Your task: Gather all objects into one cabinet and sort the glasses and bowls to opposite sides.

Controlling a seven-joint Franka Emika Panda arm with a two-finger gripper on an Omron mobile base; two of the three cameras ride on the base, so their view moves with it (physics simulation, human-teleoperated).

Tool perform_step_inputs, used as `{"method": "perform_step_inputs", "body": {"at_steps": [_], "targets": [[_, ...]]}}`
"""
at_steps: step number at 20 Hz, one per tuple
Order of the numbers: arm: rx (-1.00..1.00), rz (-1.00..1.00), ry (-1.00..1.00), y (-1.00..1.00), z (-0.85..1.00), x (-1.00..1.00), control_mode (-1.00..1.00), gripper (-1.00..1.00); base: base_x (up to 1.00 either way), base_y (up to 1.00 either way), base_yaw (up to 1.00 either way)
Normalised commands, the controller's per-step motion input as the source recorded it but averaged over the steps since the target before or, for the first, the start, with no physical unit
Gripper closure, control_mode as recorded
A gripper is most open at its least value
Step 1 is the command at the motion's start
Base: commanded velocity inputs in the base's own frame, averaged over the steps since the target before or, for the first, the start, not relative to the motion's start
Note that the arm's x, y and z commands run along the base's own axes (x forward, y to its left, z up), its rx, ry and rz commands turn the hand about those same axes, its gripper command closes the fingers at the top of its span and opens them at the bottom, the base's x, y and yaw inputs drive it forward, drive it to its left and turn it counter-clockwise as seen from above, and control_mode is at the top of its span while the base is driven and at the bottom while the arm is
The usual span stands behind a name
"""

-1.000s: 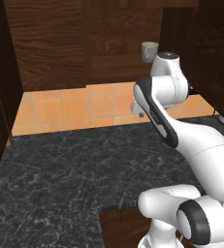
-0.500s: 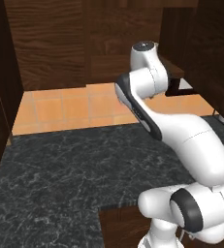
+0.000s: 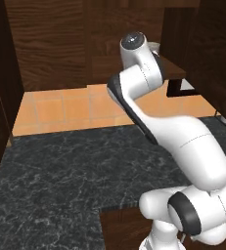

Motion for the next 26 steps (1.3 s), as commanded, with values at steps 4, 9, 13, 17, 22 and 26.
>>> {"method": "perform_step_inputs", "body": {"at_steps": [4, 9, 13, 17, 22, 26], "targets": [[-0.04, -0.07, -0.35, 0.01, 0.41, 0.07, -1.00, -1.00, 0.00, 0.00, 0.00], [0.00, -0.12, -0.19, 0.02, 0.42, 0.36, -1.00, -1.00, 0.00, 0.00, 0.00], [0.00, -0.12, -0.07, 0.00, 0.34, 0.48, -1.00, -1.00, 0.00, 0.00, 0.00], [0.00, -0.11, -0.01, 0.00, 0.29, 0.38, -1.00, -1.00, 0.00, 0.00, 0.00], [0.07, -0.06, 0.00, -0.06, 0.33, 0.18, -1.00, -1.00, 0.00, 0.00, 0.00], [0.13, 0.00, 0.00, -0.28, 0.33, 0.05, -1.00, -1.00, 0.00, 0.00, 0.00]]}}
